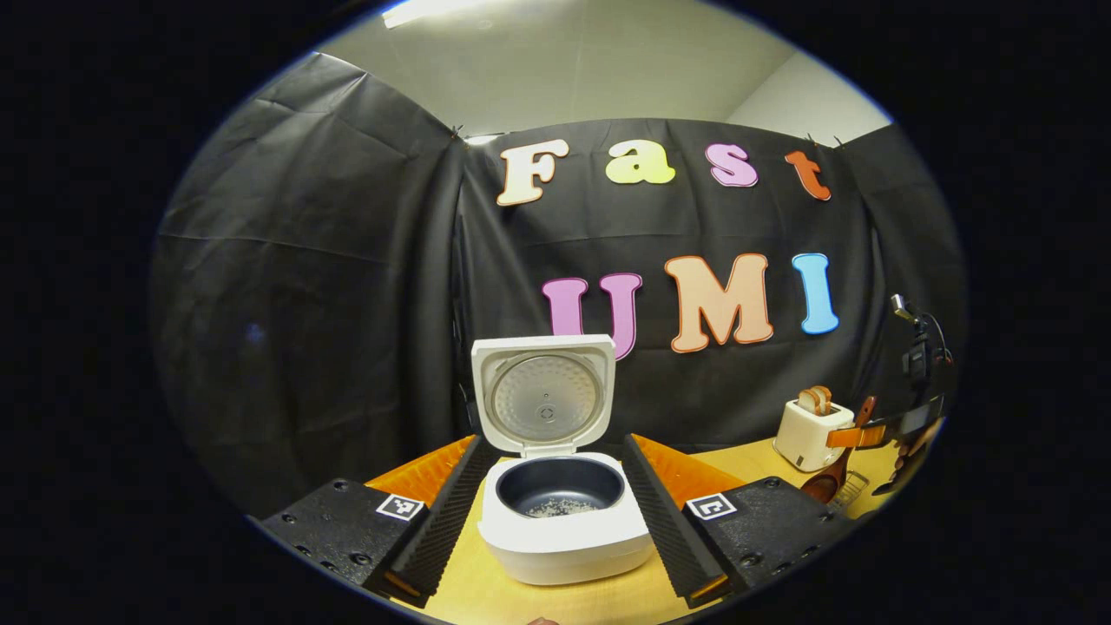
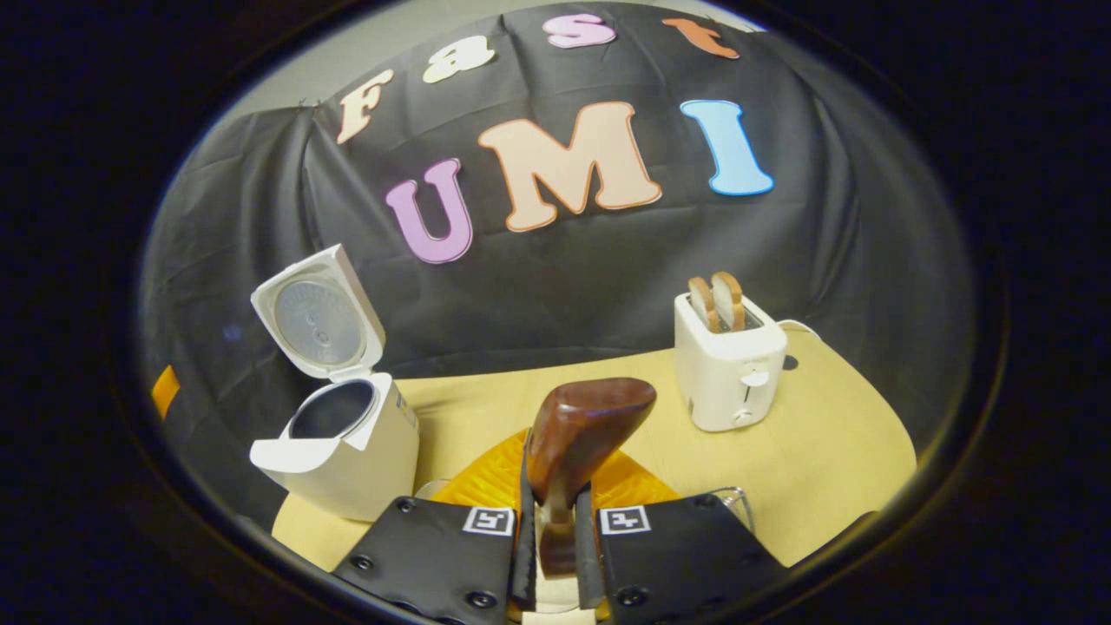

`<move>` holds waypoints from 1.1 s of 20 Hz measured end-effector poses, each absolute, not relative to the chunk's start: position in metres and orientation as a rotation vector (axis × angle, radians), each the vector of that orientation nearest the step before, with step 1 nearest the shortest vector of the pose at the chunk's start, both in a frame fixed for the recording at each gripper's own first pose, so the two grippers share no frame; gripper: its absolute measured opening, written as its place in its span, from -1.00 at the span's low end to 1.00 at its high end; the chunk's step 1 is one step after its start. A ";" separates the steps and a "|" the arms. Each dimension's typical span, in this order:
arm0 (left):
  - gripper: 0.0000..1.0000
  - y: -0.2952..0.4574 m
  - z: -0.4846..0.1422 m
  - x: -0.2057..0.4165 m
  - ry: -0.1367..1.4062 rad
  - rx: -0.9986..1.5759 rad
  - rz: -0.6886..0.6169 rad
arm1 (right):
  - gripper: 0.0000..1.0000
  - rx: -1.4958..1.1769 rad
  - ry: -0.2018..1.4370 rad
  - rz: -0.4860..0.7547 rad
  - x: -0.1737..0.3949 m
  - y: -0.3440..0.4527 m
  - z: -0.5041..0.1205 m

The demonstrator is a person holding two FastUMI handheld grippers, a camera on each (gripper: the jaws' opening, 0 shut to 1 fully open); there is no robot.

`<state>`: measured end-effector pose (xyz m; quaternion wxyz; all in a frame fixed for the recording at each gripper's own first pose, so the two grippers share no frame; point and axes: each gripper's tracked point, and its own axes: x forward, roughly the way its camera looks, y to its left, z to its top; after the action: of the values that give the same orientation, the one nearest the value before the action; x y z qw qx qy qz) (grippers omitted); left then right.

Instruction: Close the left gripper, press the button to open the rice cooker; take a wooden spoon from the chopstick holder with the right hand, scoop a spoonful of rice and pour it into the rice cooker, then put the wooden spoon back into the chopstick holder.

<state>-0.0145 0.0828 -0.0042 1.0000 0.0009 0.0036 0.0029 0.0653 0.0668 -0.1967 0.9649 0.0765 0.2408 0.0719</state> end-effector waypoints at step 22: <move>0.87 0.153 -0.022 -0.016 0.029 0.014 0.058 | -0.57 -0.182 0.521 0.143 0.051 0.162 -0.283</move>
<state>-0.0156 0.1526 -0.0215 0.9995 0.0069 0.0143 0.0288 0.0505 0.1619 -0.2834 0.9597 -0.0900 0.2568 0.0703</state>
